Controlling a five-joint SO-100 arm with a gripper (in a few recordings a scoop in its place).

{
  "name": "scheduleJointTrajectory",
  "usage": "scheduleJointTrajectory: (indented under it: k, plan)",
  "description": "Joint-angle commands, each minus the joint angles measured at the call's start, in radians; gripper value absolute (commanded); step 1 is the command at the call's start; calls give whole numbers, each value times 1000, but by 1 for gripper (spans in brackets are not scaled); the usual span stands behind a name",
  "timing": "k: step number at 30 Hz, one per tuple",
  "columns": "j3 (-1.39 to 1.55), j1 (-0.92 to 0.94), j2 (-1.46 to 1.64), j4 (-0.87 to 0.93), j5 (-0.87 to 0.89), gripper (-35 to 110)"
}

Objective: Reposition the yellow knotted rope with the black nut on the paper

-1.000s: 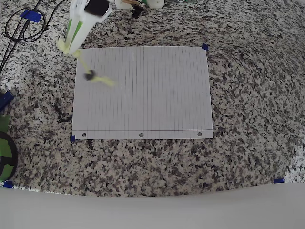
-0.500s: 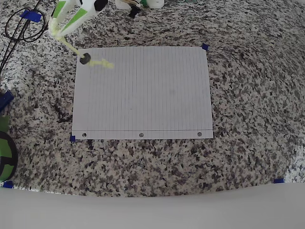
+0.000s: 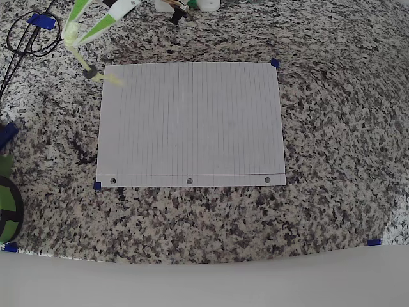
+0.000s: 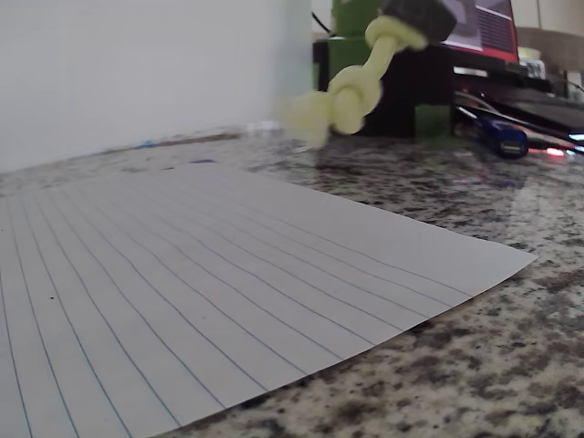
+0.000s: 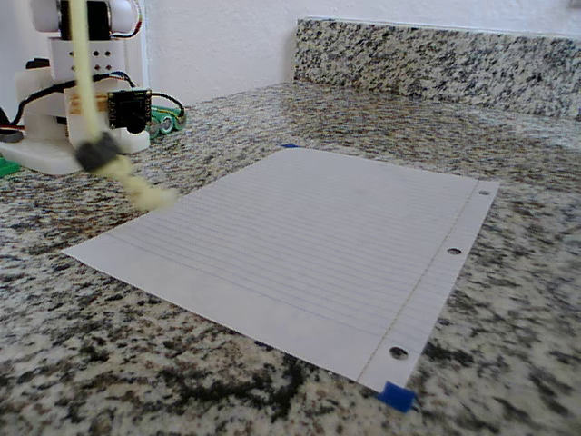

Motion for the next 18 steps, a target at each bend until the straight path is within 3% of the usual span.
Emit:
scheduleJointTrajectory:
  k: [1, 4, 11, 18]
  plan:
    - [0, -32, 5, 35, 138, 0]
    - [5, -51, -17, 86, 314, 0]
    - [20, -86, -11, 74, 419, 0]
    - [87, -298, 67, 187, 423, 0]
